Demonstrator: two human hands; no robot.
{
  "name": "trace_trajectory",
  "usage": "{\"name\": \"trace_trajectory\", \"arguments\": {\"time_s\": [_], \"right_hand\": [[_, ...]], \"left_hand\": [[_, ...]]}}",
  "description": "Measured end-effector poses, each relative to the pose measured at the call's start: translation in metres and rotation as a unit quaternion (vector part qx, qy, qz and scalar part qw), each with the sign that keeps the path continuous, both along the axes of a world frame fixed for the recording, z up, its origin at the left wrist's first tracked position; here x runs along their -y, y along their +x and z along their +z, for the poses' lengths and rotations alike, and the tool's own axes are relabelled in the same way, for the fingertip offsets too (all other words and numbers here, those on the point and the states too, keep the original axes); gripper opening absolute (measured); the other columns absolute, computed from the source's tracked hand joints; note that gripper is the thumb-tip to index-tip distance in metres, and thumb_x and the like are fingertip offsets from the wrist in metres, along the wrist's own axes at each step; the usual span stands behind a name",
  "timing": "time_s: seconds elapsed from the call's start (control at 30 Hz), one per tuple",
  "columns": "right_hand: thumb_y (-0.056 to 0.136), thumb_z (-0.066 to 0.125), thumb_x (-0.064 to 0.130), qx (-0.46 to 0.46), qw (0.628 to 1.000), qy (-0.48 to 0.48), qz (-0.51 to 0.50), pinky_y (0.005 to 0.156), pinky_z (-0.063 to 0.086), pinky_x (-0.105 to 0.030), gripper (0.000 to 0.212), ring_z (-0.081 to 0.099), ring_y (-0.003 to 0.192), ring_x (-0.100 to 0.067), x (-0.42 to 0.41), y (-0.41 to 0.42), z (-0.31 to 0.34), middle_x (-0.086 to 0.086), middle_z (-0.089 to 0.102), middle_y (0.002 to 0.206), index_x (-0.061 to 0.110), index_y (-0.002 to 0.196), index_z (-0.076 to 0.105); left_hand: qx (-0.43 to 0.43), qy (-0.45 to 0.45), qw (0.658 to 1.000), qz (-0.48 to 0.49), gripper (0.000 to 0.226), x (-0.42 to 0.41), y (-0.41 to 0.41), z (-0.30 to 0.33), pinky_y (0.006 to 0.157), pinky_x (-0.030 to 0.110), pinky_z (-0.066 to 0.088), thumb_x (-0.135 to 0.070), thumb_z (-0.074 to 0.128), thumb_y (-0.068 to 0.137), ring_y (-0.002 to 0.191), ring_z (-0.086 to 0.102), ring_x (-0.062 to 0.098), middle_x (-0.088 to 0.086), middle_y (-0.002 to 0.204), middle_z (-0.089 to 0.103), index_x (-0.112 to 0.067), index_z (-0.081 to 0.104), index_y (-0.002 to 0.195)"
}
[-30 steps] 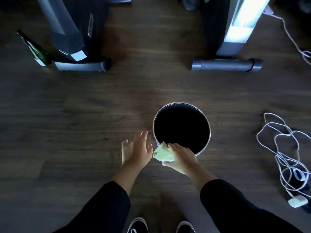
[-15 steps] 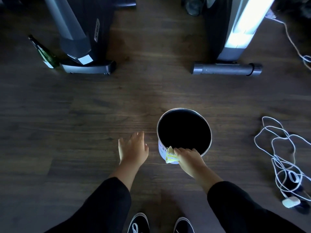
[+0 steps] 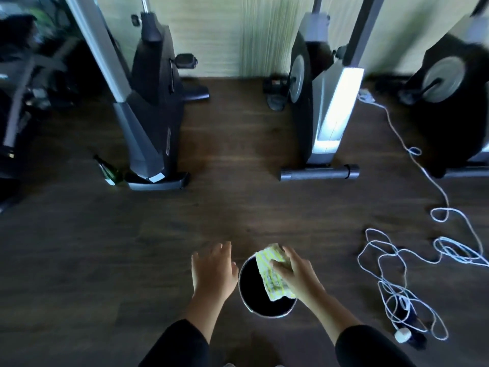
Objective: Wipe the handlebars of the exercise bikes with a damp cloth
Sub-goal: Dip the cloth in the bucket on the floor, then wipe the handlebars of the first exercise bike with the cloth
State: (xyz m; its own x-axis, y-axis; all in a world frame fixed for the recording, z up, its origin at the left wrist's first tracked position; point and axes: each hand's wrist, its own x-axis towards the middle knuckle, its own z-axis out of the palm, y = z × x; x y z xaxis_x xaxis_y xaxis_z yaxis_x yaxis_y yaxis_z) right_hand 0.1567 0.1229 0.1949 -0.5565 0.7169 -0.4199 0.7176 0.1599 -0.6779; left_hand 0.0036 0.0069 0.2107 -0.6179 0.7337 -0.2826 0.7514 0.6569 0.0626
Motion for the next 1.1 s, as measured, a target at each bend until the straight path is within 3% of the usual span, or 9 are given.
{"name": "trace_trajectory", "arguments": {"time_s": [0.1, 0.2, 0.33, 0.5, 0.7, 0.83, 0.97, 1.1], "right_hand": [[0.088, 0.067, 0.030, -0.065, 0.995, 0.019, -0.072, 0.069, 0.039, -0.015, 0.039, 0.060, 0.084, -0.010, -0.002, 0.007, 0.076, 0.004, 0.064, 0.089, 0.019, 0.124, 0.057], [0.087, 0.067, 0.030, -0.101, 0.985, 0.035, -0.133, 0.063, 0.038, -0.003, 0.038, 0.060, 0.077, 0.002, -0.007, 0.015, 0.139, 0.011, 0.065, 0.088, 0.025, 0.124, 0.059], [0.085, 0.069, 0.031, -0.138, 0.964, 0.059, -0.219, 0.074, 0.037, -0.017, 0.038, 0.061, 0.090, -0.009, -0.014, 0.030, 0.207, 0.012, 0.064, 0.092, 0.029, 0.122, 0.061], [0.082, 0.072, 0.030, -0.180, 0.929, 0.082, -0.313, 0.080, 0.042, -0.023, 0.042, 0.064, 0.095, -0.019, -0.034, 0.059, 0.251, 0.004, 0.067, 0.094, 0.030, 0.122, 0.060], [0.084, 0.068, 0.030, -0.174, 0.908, 0.087, -0.370, 0.085, 0.048, -0.030, 0.044, 0.064, 0.100, -0.027, -0.065, 0.105, 0.278, -0.008, 0.070, 0.108, 0.028, 0.127, 0.058], [0.086, 0.066, 0.025, -0.166, 0.897, 0.088, -0.401, 0.076, 0.038, -0.022, 0.042, 0.058, 0.091, -0.021, -0.102, 0.140, 0.290, -0.008, 0.069, 0.107, 0.031, 0.127, 0.058], [0.086, 0.064, 0.021, -0.167, 0.886, 0.098, -0.420, 0.062, 0.040, -0.019, 0.041, 0.059, 0.085, -0.020, -0.155, 0.177, 0.293, -0.004, 0.066, 0.096, 0.032, 0.125, 0.058], [0.085, 0.064, 0.020, -0.159, 0.889, 0.106, -0.417, 0.075, 0.039, -0.023, 0.040, 0.063, 0.097, -0.028, -0.223, 0.208, 0.296, -0.003, 0.066, 0.095, 0.030, 0.123, 0.060]], "left_hand": [[-0.007, 0.021, 1.000, -0.022, 0.049, -0.008, 0.003, 0.071, 0.098, 0.036, 0.034, -0.038, 0.040, 0.095, 0.118, 0.055, 0.018, -0.007, 0.132, 0.052, -0.025, 0.035, 0.141], [-0.013, 0.038, 0.998, -0.052, 0.045, -0.020, 0.007, 0.137, 0.101, 0.039, 0.033, -0.038, 0.041, 0.096, 0.119, 0.053, 0.017, -0.007, 0.133, 0.050, -0.025, 0.036, 0.139], [-0.011, 0.067, 0.993, -0.096, 0.047, -0.045, 0.017, 0.208, 0.101, 0.041, 0.033, -0.037, 0.043, 0.096, 0.122, 0.052, 0.019, -0.003, 0.137, 0.049, -0.023, 0.035, 0.140], [-0.024, 0.114, 0.980, -0.160, 0.042, -0.084, 0.038, 0.265, 0.095, 0.038, 0.037, -0.034, 0.045, 0.093, 0.116, 0.055, 0.024, -0.001, 0.129, 0.054, -0.022, 0.042, 0.133], [-0.027, 0.120, 0.967, -0.225, 0.040, -0.140, 0.081, 0.300, 0.093, 0.040, 0.038, -0.033, 0.048, 0.093, 0.117, 0.054, 0.026, 0.002, 0.128, 0.054, -0.019, 0.043, 0.130], [-0.023, 0.115, 0.959, -0.257, 0.038, -0.190, 0.115, 0.308, 0.092, 0.041, 0.038, -0.032, 0.050, 0.092, 0.116, 0.054, 0.025, 0.002, 0.125, 0.055, -0.020, 0.045, 0.128], [-0.031, 0.110, 0.951, -0.286, 0.037, -0.253, 0.150, 0.304, 0.093, 0.041, 0.037, -0.032, 0.050, 0.092, 0.117, 0.054, 0.026, 0.003, 0.124, 0.055, -0.020, 0.045, 0.127], [-0.038, 0.115, 0.950, -0.287, 0.041, -0.321, 0.180, 0.301, 0.094, 0.040, 0.037, -0.032, 0.051, 0.091, 0.117, 0.054, 0.026, 0.003, 0.124, 0.056, -0.019, 0.045, 0.129]]}}
